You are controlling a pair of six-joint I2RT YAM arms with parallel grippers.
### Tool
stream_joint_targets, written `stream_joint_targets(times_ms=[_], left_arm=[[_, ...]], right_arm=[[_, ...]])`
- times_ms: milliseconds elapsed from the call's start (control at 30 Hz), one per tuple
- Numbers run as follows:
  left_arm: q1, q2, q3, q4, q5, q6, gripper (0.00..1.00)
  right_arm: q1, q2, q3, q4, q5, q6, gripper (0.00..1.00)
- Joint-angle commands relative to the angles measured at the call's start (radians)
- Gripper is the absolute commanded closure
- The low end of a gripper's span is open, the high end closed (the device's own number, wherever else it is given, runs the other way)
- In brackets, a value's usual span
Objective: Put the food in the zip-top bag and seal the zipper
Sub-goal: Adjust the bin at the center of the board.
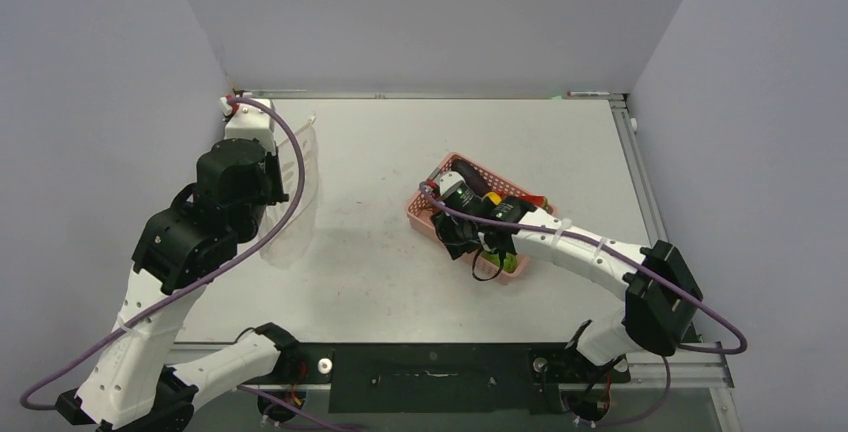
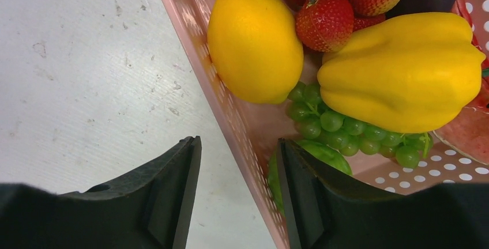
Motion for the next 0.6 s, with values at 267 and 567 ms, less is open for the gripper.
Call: stream_joint_targets(times_ms=[267,567], left_arm=[[0.006,-0.013,-0.018,0.022,0.006,-0.014,1.00],[0.006,-0.014,-0.030,0.015,0.012,-0.023,1.00]], right_arm=[[0.009,0.058,-0.014,0.035,0.012,-0.011,0.54],[0.011,0.097,-0.023,0.049,0.019,-0.003,0.68]])
